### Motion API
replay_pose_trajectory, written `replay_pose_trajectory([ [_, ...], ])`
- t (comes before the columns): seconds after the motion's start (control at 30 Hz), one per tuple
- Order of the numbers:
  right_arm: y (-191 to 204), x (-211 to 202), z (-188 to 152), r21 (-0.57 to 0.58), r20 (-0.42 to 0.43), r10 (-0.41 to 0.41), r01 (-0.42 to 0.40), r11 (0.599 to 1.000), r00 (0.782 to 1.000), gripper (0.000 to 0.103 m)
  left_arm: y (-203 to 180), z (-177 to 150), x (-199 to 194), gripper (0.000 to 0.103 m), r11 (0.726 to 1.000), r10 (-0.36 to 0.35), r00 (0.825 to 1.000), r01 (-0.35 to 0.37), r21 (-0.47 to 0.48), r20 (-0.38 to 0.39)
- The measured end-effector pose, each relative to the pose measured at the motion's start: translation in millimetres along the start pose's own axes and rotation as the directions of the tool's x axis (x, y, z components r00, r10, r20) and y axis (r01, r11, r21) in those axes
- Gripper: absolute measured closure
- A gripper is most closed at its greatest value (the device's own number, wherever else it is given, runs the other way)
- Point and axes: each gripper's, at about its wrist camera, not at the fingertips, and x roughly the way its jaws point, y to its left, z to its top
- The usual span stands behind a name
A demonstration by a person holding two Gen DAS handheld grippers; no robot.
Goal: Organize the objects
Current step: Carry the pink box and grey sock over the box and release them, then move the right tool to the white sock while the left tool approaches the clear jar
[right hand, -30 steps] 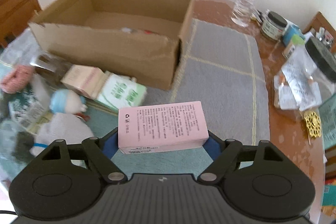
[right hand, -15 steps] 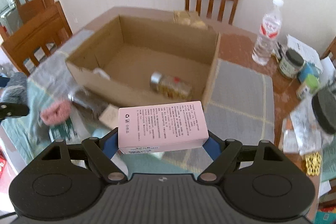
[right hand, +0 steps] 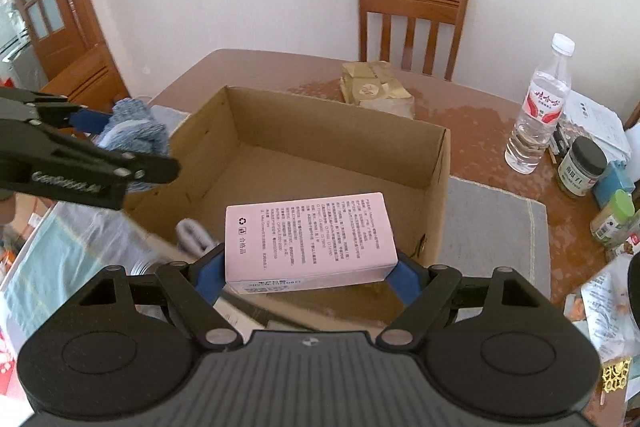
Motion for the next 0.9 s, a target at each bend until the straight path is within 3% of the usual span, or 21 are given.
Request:
replay_pose_trajectory([
  [0.07,-2,5,4,0.015,0.004,-0.002,0.002,1.0,1.0,0.013,-2,8,10,0.023,1.0,0.0,1.0,0.0,0.006,-0.002],
  [0.1,-2,8,4,0.023,0.003,-0.013,0.013,1.0,1.0,0.007,-2,12,16,0.012,1.0,-0.004,1.0,0.004,0.011,0.008],
  [0.17,-3,9,4,0.037,0.0,-0.028,0.028,0.999,1.0,0.0,-2,15,22,0.006,1.0,0.022,0.999,-0.023,0.01,0.027],
  [0.6,4,-7,-13,0.013,-0.029,-0.048,0.048,0.999,0.998,0.0,5,-3,7,0.005,1.0,0.022,1.0,-0.022,-0.011,-0.001],
  [0.8,14,-13,-46,0.005,-0.023,-0.062,0.062,0.998,0.998,0.0,6,-35,-9,0.003,0.998,0.057,0.998,-0.057,-0.012,0.015],
  [0.9,17,-14,-67,0.009,-0.046,-0.032,0.032,0.999,0.998,0.0,7,-56,-16,0.002,0.997,0.057,0.998,-0.058,-0.051,-0.011],
])
